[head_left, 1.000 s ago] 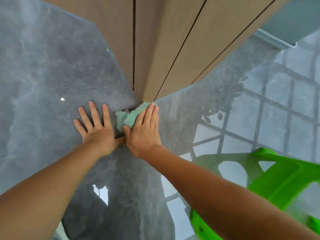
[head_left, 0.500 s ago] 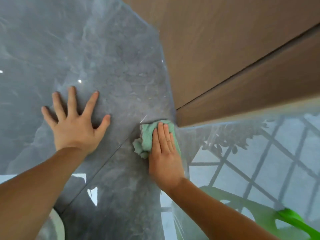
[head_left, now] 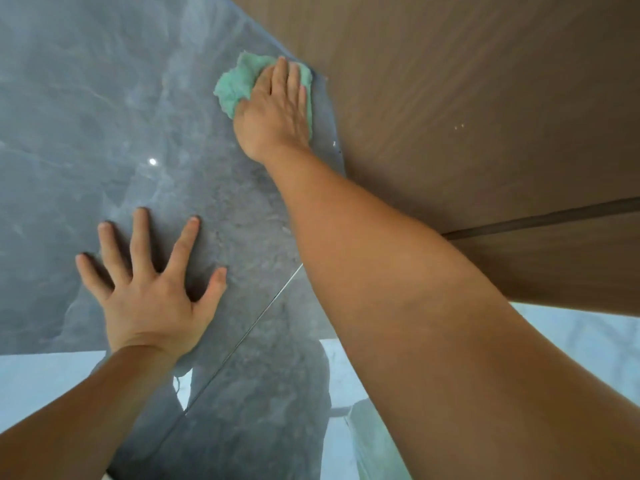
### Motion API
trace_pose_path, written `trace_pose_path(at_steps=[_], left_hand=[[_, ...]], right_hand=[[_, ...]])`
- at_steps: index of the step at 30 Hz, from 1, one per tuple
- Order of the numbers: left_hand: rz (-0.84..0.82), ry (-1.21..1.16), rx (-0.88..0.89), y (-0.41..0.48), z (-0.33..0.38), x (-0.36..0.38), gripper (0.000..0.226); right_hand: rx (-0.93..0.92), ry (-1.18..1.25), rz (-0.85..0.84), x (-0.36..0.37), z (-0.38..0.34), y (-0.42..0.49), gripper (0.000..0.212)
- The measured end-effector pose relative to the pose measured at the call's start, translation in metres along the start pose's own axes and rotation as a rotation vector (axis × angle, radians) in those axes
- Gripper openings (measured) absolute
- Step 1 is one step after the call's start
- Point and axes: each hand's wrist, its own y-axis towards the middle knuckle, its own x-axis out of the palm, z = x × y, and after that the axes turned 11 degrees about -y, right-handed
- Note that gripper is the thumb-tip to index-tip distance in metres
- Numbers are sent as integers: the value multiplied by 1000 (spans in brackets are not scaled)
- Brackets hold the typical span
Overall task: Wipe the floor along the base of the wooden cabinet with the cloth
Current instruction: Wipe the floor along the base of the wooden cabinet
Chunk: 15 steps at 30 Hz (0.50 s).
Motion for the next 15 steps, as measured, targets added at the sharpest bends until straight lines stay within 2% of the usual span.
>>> trace_pose_path(at_steps=[3,6,10,12,15], left_hand=[[-18,4,-5,0,-2,1,75],[-45,9,-29,0,3,-4,75],[-69,9,-36,1,3,-6,76],[-64,16,-37,0,2,-5,77],[-62,23,-41,1,4,-6,76]], right_hand=[[-55,8,-26,1,24,-35,74],[-54,20,-67,10,51,-122,80],[-121,-86,-180,20,71,-211,94],[-102,-76,-224,25,69,-213,100],[-58,-44,-143,18,54,-165,104]])
